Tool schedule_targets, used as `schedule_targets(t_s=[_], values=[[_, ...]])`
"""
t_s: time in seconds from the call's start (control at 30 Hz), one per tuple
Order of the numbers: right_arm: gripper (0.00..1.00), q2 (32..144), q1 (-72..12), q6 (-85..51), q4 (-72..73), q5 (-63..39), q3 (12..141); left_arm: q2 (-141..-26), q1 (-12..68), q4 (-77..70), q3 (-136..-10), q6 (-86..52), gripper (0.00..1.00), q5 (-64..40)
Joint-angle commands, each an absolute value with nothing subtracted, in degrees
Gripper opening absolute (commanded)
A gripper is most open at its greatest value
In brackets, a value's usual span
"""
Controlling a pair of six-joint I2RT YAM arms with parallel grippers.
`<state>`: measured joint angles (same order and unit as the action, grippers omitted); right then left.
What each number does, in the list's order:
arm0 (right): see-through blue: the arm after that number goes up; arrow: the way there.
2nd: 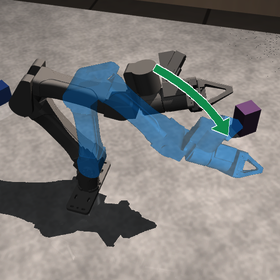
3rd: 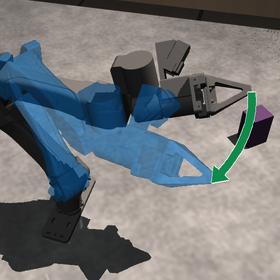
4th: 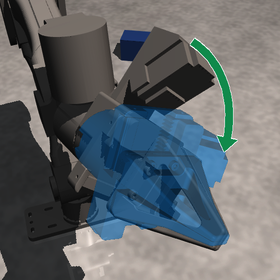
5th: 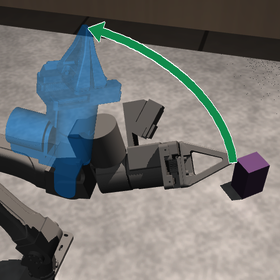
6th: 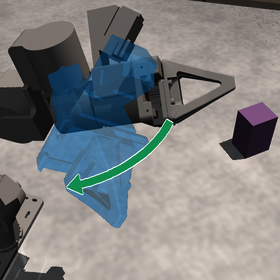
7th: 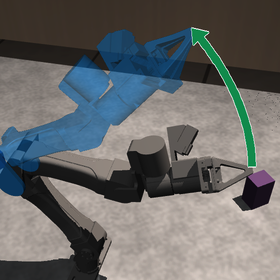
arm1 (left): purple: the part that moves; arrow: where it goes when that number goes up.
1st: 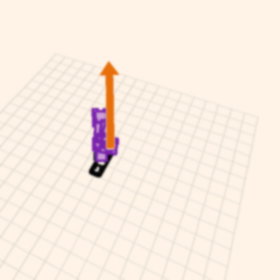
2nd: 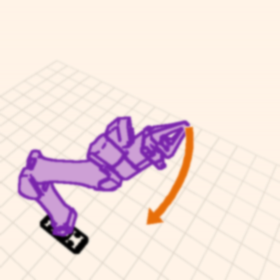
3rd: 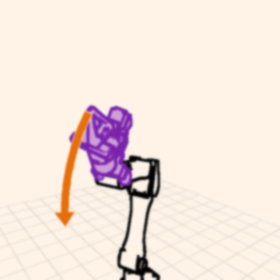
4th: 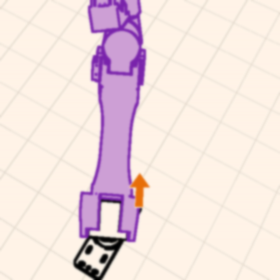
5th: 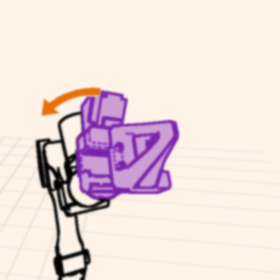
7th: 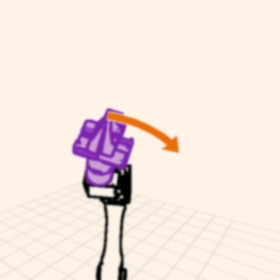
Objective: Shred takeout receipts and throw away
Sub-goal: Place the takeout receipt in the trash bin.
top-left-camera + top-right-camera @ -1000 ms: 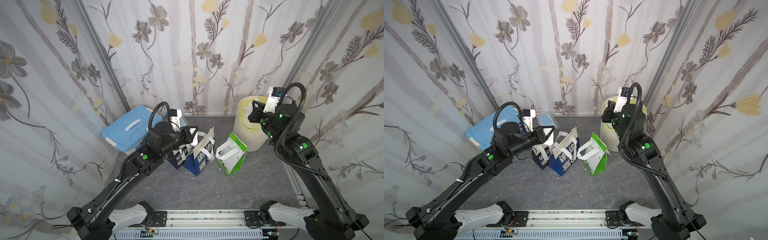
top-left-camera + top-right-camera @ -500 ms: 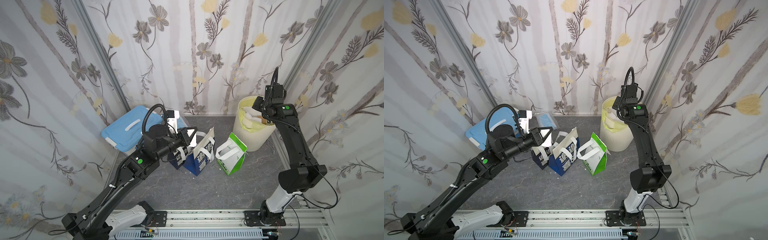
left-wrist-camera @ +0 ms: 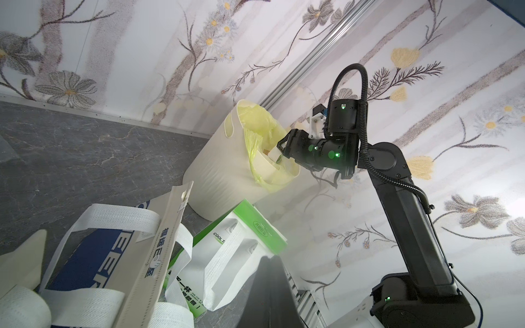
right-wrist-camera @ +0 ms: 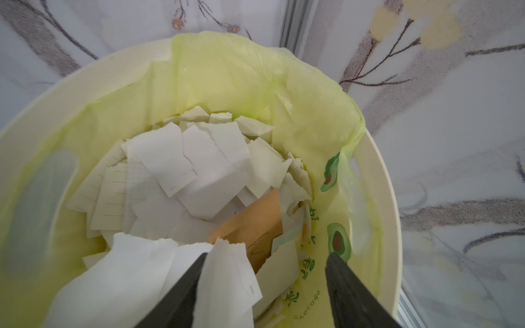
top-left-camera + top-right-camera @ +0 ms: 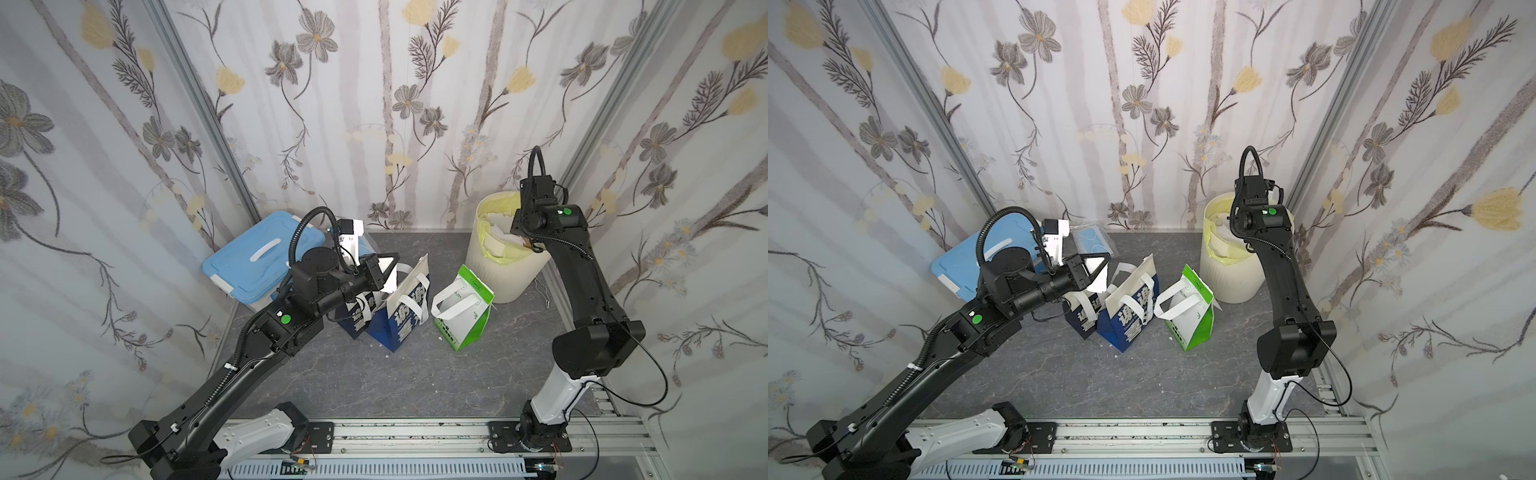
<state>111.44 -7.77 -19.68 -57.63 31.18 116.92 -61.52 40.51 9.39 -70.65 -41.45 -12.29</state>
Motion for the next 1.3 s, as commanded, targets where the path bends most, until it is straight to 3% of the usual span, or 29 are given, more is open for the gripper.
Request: schedule_targets(t_s=[0.0,0.13,0.23,0.3,0.47,0.53,0.67,0.77,0.97,1.27], values=[[0.63,110.55,-7.58,-16.78,-56.6,24.27,117.43,-61.52,40.43,7.03,-70.49,-41.7,0.0,-12.81],[0.64,106.88,-6.59,-15.8,-48.68,-14.09,114.81,-61.51,40.44,6.85,-70.49,-41.84,0.0,-12.83],[0.64,106.2,-6.69,-18.28,-47.14,-26.84,114.88,-61.37,40.43,6.7,-70.32,-41.84,0.0,-12.83],[0.64,105.83,-6.68,-19.28,-47.38,-25.25,114.83,-61.3,40.43,6.57,-70.15,-41.92,0.0,-12.92],[0.64,103.81,-6.68,-23.39,-51.46,-0.43,115.56,-61.48,40.43,6.15,-69.83,-42.36,0.0,-13.25],[0.63,102.29,-7.13,-23.5,-52.07,1.69,115.87,-61.65,40.43,5.56,-69.68,-42.99,0.0,-13.27],[0.57,96.72,-14.17,-18.38,-49.13,-3.21,114.58,-62.38,40.43,3.3,-69.5,-44.82,0.0,-13.98],[0.55,92.34,-22.16,-15.81,-46.65,-12.69,111.7,-63.05,40.35,0.01,-68.81,-46.58,0.0,-15.39],[0.54,79.11,-34.98,-24.35,-29.83,-24.38,92.54,-64.32,40.35,-5.5,-67.73,-48.93,0.0,-18.16],[0.56,74.72,-45.99,-34.59,-18.34,-25.6,81.36,-65.65,40.4,-12.05,-65.85,-52.2,0.0,-21.07]])
